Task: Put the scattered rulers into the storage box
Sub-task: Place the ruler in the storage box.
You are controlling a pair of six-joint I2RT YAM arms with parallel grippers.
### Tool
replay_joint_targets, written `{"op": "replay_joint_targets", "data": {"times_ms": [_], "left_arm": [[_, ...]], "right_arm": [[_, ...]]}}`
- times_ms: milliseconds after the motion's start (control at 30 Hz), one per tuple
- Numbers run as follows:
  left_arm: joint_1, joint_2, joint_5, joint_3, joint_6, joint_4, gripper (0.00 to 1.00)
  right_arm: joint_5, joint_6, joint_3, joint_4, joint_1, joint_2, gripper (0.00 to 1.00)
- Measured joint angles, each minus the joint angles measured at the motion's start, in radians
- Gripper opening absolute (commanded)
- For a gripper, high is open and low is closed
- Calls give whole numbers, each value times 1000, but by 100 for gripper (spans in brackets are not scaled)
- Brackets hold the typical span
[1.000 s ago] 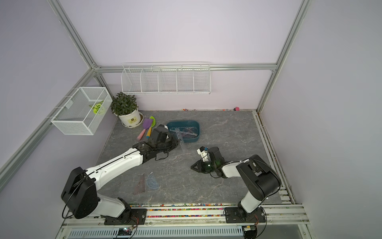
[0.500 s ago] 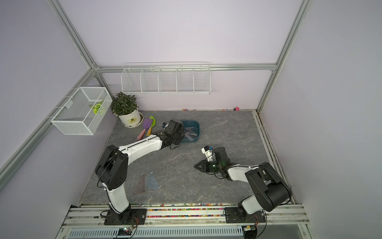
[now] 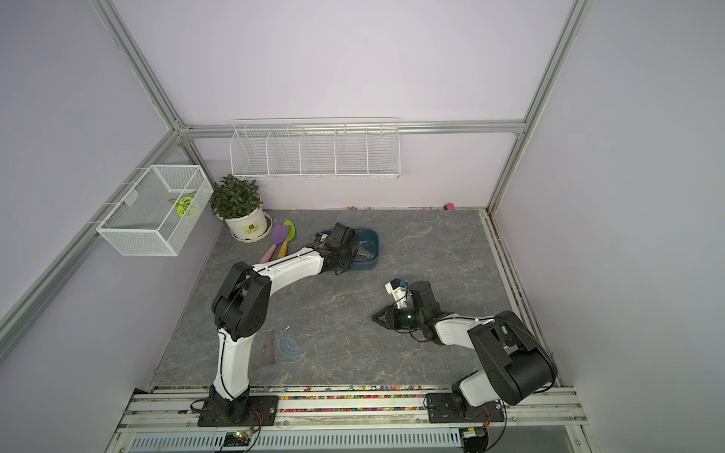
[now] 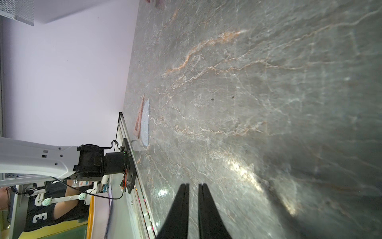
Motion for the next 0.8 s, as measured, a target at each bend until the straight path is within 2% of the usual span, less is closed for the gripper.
{"op": "replay_joint_targets", "data": {"times_ms": [167, 400, 467, 667, 800], "left_arm": [[0, 21, -3, 17, 0, 11, 1], [-2, 27, -5, 17, 43, 36, 54], [-4, 22, -16, 17, 76, 42, 63], [-40, -72, -61, -6, 210, 44, 68], [-78, -257, -79, -116, 332, 44, 66]], "right_arm": [[-2, 0, 0, 0, -2, 0, 16], [-2, 0, 0, 0, -6, 0, 16], [-2, -2, 0, 0, -8, 0, 17], [6, -22, 0, -18, -8, -35, 19], [67, -69, 10, -104, 45, -101, 24]]}}
